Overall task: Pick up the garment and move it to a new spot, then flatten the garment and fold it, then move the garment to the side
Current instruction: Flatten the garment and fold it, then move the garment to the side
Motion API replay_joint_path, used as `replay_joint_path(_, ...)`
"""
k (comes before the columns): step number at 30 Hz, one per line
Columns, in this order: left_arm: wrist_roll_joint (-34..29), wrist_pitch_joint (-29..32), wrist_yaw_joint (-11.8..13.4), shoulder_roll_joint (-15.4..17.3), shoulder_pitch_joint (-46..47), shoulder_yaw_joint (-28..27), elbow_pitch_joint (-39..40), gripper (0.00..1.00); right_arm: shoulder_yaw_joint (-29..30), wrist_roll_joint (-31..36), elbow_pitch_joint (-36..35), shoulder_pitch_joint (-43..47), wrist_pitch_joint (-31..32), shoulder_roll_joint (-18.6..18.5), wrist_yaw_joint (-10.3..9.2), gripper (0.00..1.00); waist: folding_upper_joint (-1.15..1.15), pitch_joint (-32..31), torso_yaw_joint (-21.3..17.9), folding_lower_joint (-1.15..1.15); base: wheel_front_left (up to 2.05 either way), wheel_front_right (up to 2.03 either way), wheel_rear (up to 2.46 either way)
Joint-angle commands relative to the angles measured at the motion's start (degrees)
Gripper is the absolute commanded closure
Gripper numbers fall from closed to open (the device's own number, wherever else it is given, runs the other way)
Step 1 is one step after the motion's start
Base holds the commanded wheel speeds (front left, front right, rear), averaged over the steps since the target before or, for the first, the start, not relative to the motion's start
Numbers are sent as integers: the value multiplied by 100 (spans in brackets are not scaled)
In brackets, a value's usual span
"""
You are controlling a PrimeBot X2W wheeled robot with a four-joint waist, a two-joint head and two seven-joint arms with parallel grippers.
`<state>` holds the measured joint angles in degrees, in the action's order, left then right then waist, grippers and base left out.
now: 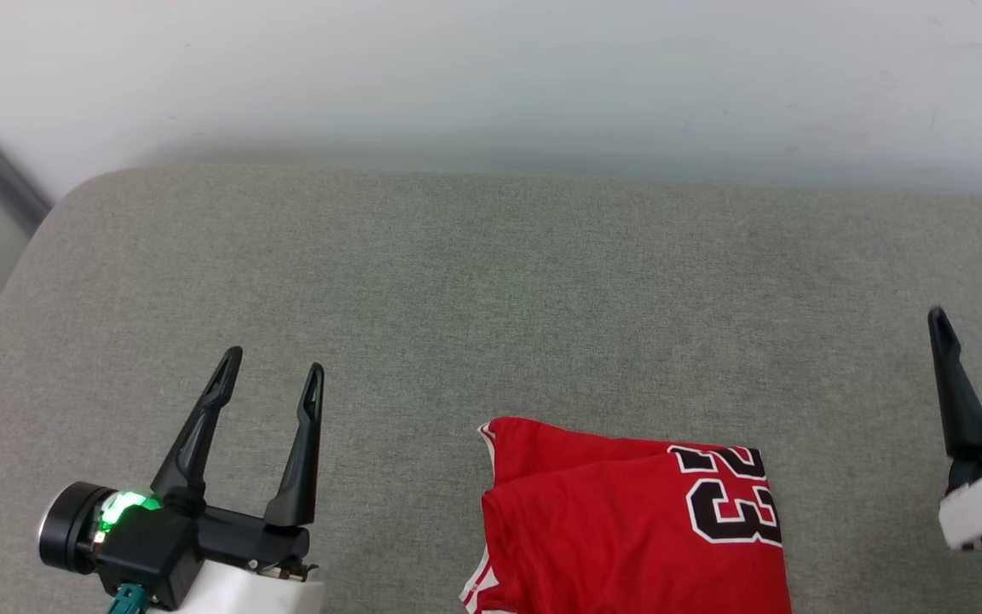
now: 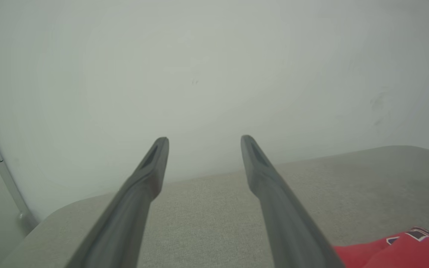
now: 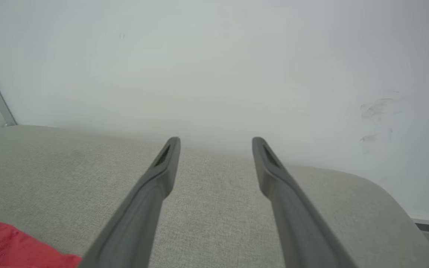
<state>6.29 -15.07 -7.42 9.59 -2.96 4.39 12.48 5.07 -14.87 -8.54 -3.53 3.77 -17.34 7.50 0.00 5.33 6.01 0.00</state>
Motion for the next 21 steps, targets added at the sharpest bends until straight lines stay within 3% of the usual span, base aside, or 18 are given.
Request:
replay_joint_path(1, 14, -12, -2, 9, -13, 3, -18, 0, 44, 35, -48, 104, -67, 90, -2, 0, 0, 3, -4, 0, 0, 0, 0)
replay_joint_path(9, 77, -12, -2, -52, -106, -29, -50, 0, 175, 130, -238, 776, -698, 667, -2, 0, 0, -9, -67, 0, 0, 0, 0)
replay_joint_path(21, 135, -12, -2, -47, -139, 7, -153, 0, 67, 204, -156, 810, -746, 806, -2, 0, 0, -72, -69, 0, 0, 0, 0)
